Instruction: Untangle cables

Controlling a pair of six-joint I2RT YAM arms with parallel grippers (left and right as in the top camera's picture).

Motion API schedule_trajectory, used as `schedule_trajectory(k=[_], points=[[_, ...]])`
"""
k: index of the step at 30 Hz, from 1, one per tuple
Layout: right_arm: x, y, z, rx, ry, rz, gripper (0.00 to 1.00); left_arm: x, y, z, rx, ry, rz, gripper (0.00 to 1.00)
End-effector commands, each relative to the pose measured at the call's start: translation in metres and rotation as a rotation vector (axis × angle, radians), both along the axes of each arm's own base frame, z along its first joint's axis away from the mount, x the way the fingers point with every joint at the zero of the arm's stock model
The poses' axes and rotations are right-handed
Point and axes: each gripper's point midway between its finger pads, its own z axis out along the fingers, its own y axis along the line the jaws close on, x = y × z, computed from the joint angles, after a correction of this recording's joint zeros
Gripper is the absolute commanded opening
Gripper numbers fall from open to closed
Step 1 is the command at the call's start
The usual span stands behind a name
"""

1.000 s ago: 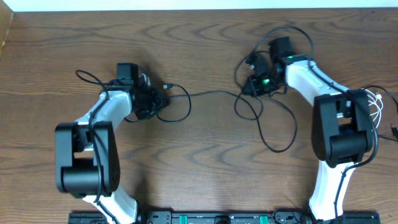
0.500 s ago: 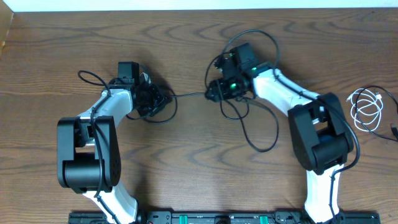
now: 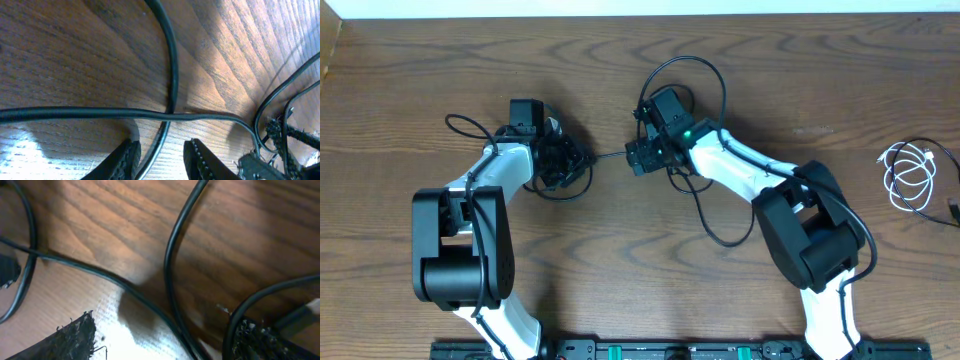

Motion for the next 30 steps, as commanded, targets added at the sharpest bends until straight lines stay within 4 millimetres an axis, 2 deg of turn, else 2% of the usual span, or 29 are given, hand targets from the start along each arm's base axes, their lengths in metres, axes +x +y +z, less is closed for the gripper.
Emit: schedule_trajectory(k=[1,6,14,19,23,27,30], points=[[-0.006,-0.004,-0.038,-0.079,0.024,-0.019,0.82,-0.014,0.005,-0.026,0.031,0.086,0.018,0.36],[-0.008,-0.001,-0.058,-0.088,0.037,-0.012,0.63,-0.012,0.005,-0.026,0.031,0.078,0.018,0.36],[-0.007,0.0,-0.057,-0.088,0.026,0.003,0.54,-0.01,-0.005,-0.02,-0.031,0.062,-0.001,0.36],[-0.02,0.013,-0.05,-0.072,0.042,0.174,0.54,-0.009,-0.007,-0.019,-0.039,0.056,-0.003,0.36],[-0.028,0.018,-0.039,-0.059,0.098,0.205,0.6,-0.004,-0.016,-0.012,-0.102,0.028,-0.024,0.36],[-0.05,0.04,-0.028,0.093,0.234,0.212,0.62,-0.003,-0.024,-0.006,-0.151,0.016,-0.04,0.36],[-0.06,0.043,-0.026,0.128,0.299,0.196,0.63,-0.003,-0.033,0.0,-0.211,0.024,-0.036,0.36]])
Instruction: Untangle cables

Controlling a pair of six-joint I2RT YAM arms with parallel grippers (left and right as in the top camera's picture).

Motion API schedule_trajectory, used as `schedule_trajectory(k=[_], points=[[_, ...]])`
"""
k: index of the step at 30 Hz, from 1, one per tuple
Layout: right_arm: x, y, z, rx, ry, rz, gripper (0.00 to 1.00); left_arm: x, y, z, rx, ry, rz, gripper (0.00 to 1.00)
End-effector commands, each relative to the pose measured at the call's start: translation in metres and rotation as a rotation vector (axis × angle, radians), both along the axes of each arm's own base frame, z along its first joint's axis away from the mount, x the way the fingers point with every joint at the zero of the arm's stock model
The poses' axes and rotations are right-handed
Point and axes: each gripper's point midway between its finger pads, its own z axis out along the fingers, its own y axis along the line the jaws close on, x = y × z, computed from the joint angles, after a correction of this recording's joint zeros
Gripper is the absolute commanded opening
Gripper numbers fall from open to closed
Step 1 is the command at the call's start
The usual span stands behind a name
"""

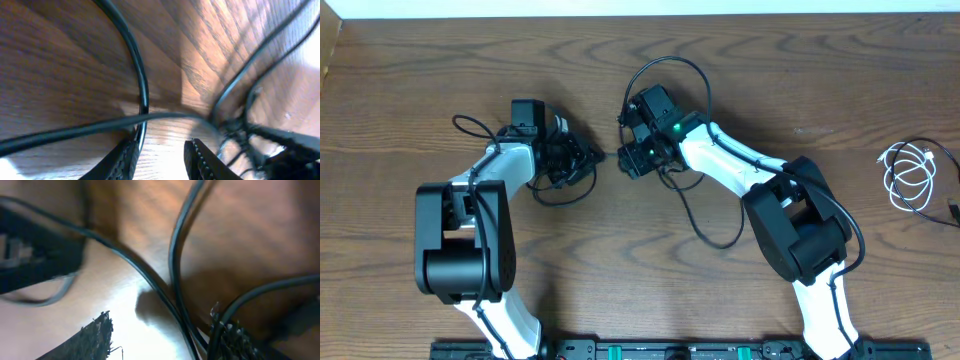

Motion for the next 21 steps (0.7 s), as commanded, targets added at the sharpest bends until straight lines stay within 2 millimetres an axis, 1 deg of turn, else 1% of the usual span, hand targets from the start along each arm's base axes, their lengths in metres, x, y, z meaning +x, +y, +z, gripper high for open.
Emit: schedule_trajectory(k=[1,2,3,4,6,7,8,9,10,14,15,17,18,19,21], points=[[-0.039,0.012,-0.026,0.049,0.2,0.015,0.63,-0.009,-0.015,-0.003,-0.094,0.068,0.012,0.36],[-0.041,0.014,-0.024,0.062,0.211,0.022,0.65,-0.009,-0.02,0.0,-0.122,0.082,0.026,0.36],[-0.042,0.016,-0.023,0.072,0.218,0.028,0.71,-0.008,-0.024,0.002,-0.139,0.083,0.027,0.36],[-0.044,0.019,-0.02,0.103,0.235,0.041,0.76,-0.005,-0.03,0.009,-0.182,0.064,0.017,0.36],[-0.044,0.021,-0.016,0.132,0.245,0.046,0.81,0.008,-0.039,0.03,-0.261,-0.039,-0.036,0.36],[-0.042,0.021,-0.014,0.144,0.247,0.046,0.81,0.012,-0.041,0.039,-0.288,-0.078,-0.052,0.36],[-0.04,0.022,-0.011,0.167,0.25,0.05,0.8,0.018,-0.042,0.052,-0.319,-0.132,-0.066,0.36],[-0.039,0.024,-0.008,0.197,0.257,0.057,0.75,0.024,-0.042,0.063,-0.334,-0.173,-0.069,0.36],[-0.04,0.025,-0.005,0.221,0.273,0.062,0.71,0.029,-0.04,0.076,-0.343,-0.215,-0.065,0.36],[-0.037,0.023,-0.003,0.238,0.28,0.058,0.7,0.043,-0.03,0.113,-0.333,-0.342,-0.043,0.37],[-0.037,0.023,-0.002,0.238,0.278,0.058,0.7,0.046,-0.026,0.118,-0.32,-0.361,-0.029,0.36],[-0.036,0.023,-0.002,0.241,0.275,0.058,0.69,0.051,-0.011,0.122,-0.269,-0.383,0.019,0.37],[-0.036,0.024,-0.002,0.242,0.28,0.05,0.69,0.052,-0.003,0.12,-0.238,-0.385,0.041,0.37],[-0.035,0.024,-0.002,0.242,0.29,0.029,0.69,0.053,0.007,0.116,-0.201,-0.382,0.063,0.37],[-0.033,0.022,-0.004,0.227,0.313,-0.029,0.68,0.05,0.029,0.099,-0.122,-0.341,0.108,0.36]])
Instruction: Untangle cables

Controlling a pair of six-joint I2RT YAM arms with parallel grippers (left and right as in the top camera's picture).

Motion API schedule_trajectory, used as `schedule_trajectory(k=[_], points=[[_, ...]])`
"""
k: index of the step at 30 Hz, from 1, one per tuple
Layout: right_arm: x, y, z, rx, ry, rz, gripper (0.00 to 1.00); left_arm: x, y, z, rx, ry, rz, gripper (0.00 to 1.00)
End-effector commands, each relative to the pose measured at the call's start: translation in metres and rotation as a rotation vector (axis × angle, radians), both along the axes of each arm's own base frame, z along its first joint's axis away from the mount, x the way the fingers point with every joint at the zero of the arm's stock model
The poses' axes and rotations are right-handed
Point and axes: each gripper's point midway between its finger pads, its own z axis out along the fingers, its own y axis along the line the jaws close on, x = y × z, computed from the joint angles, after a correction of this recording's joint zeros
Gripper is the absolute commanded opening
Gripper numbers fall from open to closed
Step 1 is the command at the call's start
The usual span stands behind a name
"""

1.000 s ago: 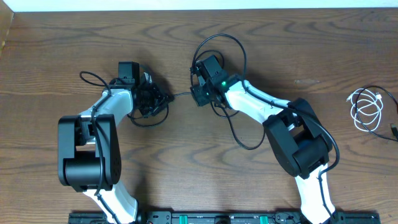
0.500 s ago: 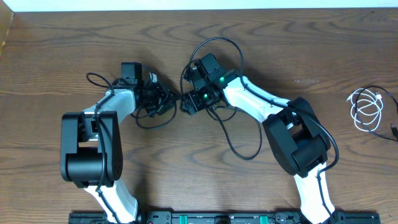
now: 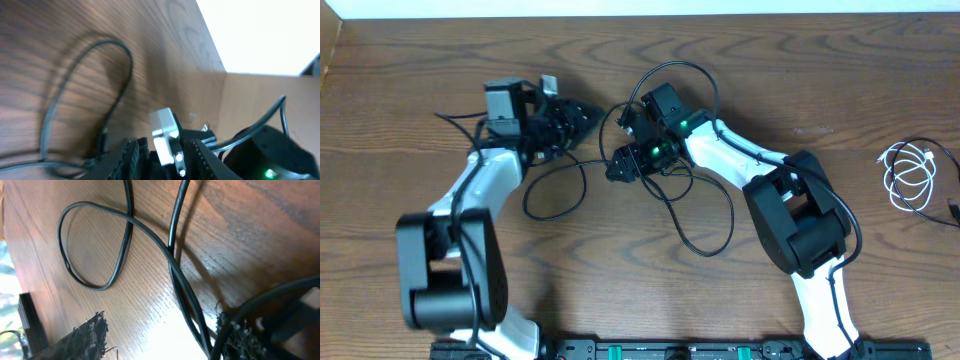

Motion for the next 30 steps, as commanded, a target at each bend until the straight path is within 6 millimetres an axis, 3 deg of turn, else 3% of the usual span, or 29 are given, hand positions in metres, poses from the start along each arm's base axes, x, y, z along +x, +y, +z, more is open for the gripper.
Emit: schedule_trajectory(k=[1,6,9,12,17,19,22,30], points=[[-0.006,-0.002,-0.018,-0.045,0.093,-0.073,0.68,-0.002,0.049,-0.025,0.162,0.063,0.123,0.36],[-0.003,-0.01,-0.026,-0.112,0.078,-0.115,0.65,-0.046,0.121,-0.079,0.462,0.32,0.259,0.35],[-0.003,-0.01,-0.027,-0.122,0.078,-0.125,0.64,-0.073,0.143,-0.093,0.576,0.436,0.281,0.35],[-0.005,-0.008,-0.027,-0.126,0.103,-0.151,0.64,-0.09,0.147,-0.1,0.621,0.509,0.271,0.35],[-0.008,-0.004,-0.027,-0.127,0.105,-0.145,0.68,-0.103,0.135,-0.11,0.656,0.547,0.23,0.35],[-0.01,-0.003,-0.028,-0.128,0.106,-0.141,0.68,-0.11,0.145,-0.118,0.747,0.565,0.257,0.35],[-0.009,-0.003,-0.028,-0.128,0.098,-0.141,0.68,-0.103,0.157,-0.12,0.813,0.524,0.301,0.35],[-0.007,-0.006,-0.03,-0.149,0.091,-0.151,0.68,-0.079,0.159,-0.114,0.788,0.429,0.339,0.35]])
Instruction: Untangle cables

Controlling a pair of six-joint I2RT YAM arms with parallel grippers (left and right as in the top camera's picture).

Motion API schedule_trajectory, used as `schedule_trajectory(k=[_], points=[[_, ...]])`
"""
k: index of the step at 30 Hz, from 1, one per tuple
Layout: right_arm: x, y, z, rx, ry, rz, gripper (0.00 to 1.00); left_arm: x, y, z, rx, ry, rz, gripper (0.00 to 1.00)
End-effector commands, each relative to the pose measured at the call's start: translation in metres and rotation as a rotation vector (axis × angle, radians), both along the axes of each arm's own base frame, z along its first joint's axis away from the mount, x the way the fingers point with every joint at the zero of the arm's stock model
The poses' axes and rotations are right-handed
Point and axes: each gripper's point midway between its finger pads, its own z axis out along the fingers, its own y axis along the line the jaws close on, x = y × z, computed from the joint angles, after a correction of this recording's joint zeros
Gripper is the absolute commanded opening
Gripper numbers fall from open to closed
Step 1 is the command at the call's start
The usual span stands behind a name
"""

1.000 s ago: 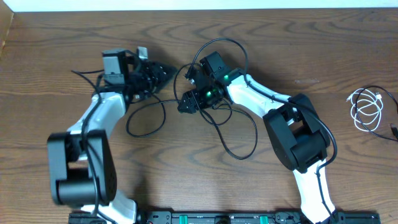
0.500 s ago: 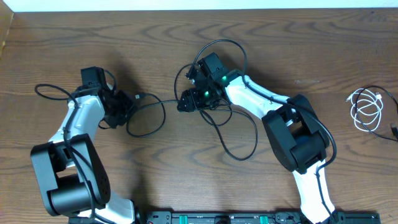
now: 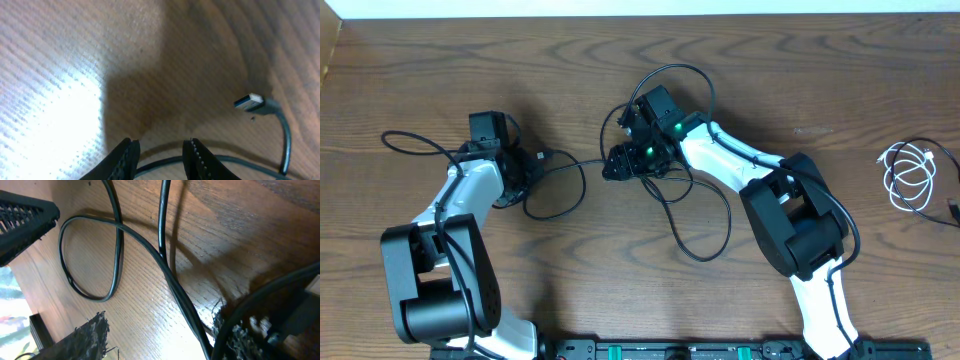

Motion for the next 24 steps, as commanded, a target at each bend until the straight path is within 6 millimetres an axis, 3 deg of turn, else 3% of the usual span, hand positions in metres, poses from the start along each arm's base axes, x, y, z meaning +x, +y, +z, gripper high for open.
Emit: schedule_trajectory(k=[1,4,13,18,24], points=[[-0.006,-0.009,-0.026,-0.097,0.017,-0.025,0.67,-0.002,0.008,-0.003,0.033,0.012,0.005,0.34],[-0.006,-0.009,-0.026,-0.097,0.017,-0.025,0.67,-0.013,0.007,-0.006,0.021,0.058,0.021,0.28],[-0.008,-0.009,-0.026,-0.098,0.018,-0.022,0.66,-0.056,-0.003,-0.028,-0.029,0.195,0.073,0.26],[-0.006,-0.019,-0.032,-0.164,0.012,-0.044,0.66,-0.071,-0.034,-0.038,-0.195,0.217,0.044,0.24],[0.0,-0.015,-0.019,-0.173,0.002,-0.047,0.67,-0.078,-0.064,-0.038,-0.306,0.232,-0.01,0.24]])
